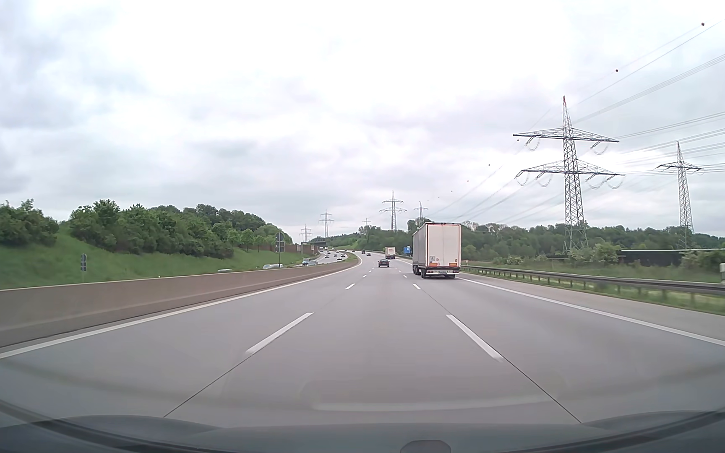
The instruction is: Follow the waypoints while adhering to traffic rules and regulations
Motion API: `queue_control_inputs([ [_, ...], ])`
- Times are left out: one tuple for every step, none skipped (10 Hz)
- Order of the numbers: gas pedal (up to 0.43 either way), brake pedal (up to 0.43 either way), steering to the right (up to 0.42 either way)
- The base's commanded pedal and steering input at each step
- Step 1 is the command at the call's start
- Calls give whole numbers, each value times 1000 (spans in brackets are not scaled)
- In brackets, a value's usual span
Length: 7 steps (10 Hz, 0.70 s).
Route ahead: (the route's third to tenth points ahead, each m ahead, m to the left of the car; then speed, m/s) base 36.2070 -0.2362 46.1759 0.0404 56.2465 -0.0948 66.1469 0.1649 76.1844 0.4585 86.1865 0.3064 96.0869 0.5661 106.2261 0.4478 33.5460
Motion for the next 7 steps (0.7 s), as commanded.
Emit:
queue_control_inputs([
  [350, 0, -1],
  [350, 0, -2],
  [350, 0, -2],
  [350, 0, -2],
  [350, 0, -2],
  [350, 0, -2],
  [339, 0, -2],
])
